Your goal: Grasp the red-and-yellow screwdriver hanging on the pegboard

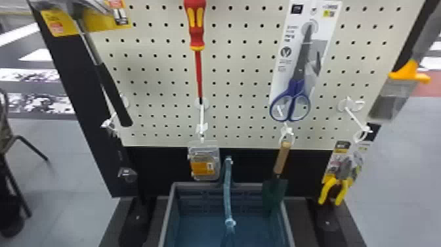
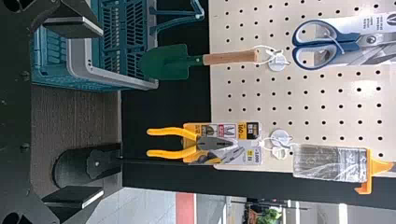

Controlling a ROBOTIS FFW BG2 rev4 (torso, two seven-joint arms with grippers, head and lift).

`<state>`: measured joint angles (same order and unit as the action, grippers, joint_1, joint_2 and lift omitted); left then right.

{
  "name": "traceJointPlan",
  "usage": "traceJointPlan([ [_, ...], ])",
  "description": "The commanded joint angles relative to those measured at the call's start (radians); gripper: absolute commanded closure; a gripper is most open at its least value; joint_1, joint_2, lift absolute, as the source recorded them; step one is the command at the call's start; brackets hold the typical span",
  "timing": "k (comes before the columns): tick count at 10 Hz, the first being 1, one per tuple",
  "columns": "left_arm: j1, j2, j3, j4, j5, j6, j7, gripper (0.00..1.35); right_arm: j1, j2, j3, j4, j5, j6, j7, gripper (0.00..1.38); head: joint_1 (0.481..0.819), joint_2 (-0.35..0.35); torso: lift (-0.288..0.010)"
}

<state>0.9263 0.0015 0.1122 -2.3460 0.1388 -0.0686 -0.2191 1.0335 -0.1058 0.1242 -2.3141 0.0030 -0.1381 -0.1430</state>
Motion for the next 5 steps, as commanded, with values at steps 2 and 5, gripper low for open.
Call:
traceJointPlan([
  [2, -0.030, -0.004, 0.004, -0.159, -0.004, 0.121, 0.001, 0.14, 0.000, 0.000, 0.000, 0.003, 0.000, 0.000, 0.000, 0.11, 0.549, 0.000, -0.100],
  [5, -0.054, -0.004, 0.040, -0.360, -0.008, 0.314, -0.003, 0.14, -0.002, -0.002, 0.000, 0.001, 0.002, 0.000, 0.000, 0.11, 0.549, 0.000, -0.100],
])
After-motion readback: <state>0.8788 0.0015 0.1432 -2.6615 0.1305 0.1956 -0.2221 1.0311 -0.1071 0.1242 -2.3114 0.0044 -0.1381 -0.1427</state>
